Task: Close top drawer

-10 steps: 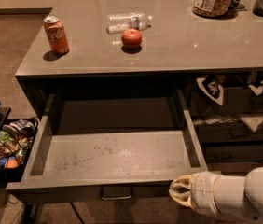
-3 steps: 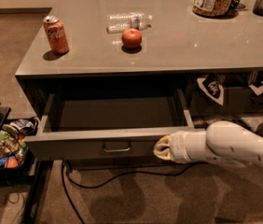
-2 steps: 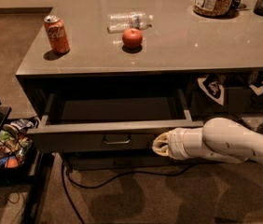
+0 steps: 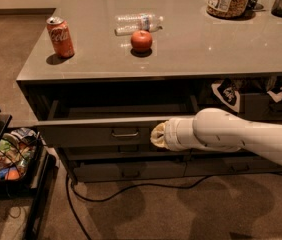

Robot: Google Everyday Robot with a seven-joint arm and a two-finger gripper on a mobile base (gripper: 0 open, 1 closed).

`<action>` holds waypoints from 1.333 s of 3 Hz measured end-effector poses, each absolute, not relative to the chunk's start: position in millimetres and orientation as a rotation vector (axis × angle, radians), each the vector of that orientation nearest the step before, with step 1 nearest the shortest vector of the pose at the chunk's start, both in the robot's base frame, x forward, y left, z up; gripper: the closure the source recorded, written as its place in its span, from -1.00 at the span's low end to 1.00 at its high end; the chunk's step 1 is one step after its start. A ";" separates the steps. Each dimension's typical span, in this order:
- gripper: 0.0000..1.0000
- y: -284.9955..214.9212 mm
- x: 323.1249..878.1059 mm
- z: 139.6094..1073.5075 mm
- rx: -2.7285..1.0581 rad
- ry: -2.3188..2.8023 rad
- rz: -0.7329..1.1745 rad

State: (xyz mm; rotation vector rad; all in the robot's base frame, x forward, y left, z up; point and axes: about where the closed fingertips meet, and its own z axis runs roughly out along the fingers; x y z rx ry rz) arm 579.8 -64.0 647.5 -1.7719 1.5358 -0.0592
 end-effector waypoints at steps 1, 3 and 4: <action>1.00 -68.8 580.7 644.9 -1.766 1.542 -0.065; 1.00 -114.3 603.4 632.6 -1.731 1.585 -0.160; 1.00 -139.4 626.0 624.9 -1.716 1.607 -0.214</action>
Offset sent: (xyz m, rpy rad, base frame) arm 0.0064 -0.0337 -0.0156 -0.0058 -0.0102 -0.0524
